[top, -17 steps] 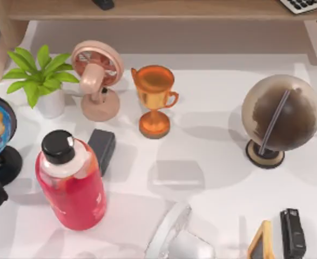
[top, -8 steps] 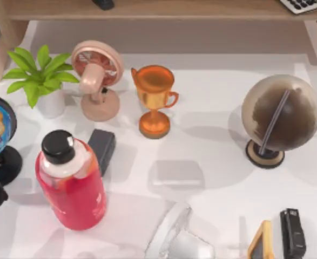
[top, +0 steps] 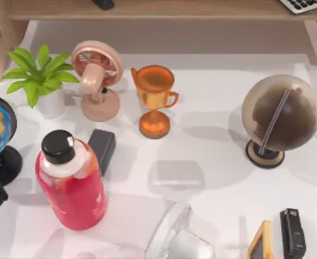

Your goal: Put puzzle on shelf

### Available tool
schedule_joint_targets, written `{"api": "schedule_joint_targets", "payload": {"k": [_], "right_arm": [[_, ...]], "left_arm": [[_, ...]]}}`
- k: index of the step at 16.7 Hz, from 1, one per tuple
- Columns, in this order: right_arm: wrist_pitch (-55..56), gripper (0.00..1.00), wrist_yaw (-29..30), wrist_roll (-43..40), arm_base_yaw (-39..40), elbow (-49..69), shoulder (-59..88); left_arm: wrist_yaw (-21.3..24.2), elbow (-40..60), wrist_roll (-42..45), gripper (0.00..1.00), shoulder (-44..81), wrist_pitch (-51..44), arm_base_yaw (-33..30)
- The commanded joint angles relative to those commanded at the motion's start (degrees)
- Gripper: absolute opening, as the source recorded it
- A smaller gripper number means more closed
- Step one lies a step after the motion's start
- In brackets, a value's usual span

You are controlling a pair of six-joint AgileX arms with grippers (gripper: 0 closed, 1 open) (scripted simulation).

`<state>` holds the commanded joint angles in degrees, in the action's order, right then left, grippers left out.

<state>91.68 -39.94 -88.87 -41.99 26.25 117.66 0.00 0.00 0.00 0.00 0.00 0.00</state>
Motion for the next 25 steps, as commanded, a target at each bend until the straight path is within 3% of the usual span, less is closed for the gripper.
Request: {"api": "schedule_joint_targets", "payload": {"k": [8,12,19,25], "right_arm": [[0.7,1.0,-1.1,0.2,-1.5,-1.4,-0.4],[-7.3,1.0,2.3,2.4,-5.1,4.0,-0.8],[-41.3,1.0,13.1,12.7,-10.4,27.2,-2.2],[-80.9,1.0,22.3,26.9,-6.0,55.9,-1.3]], "left_arm": [[0.0,0.0,0.0,1.0,0.0,0.0,0.0],[0.0,0.0,0.0,1.0,0.0,0.0,0.0],[0.0,0.0,0.0,1.0,0.0,0.0,0.0],[0.0,0.0,0.0,1.0,0.0,0.0,0.0]]}}
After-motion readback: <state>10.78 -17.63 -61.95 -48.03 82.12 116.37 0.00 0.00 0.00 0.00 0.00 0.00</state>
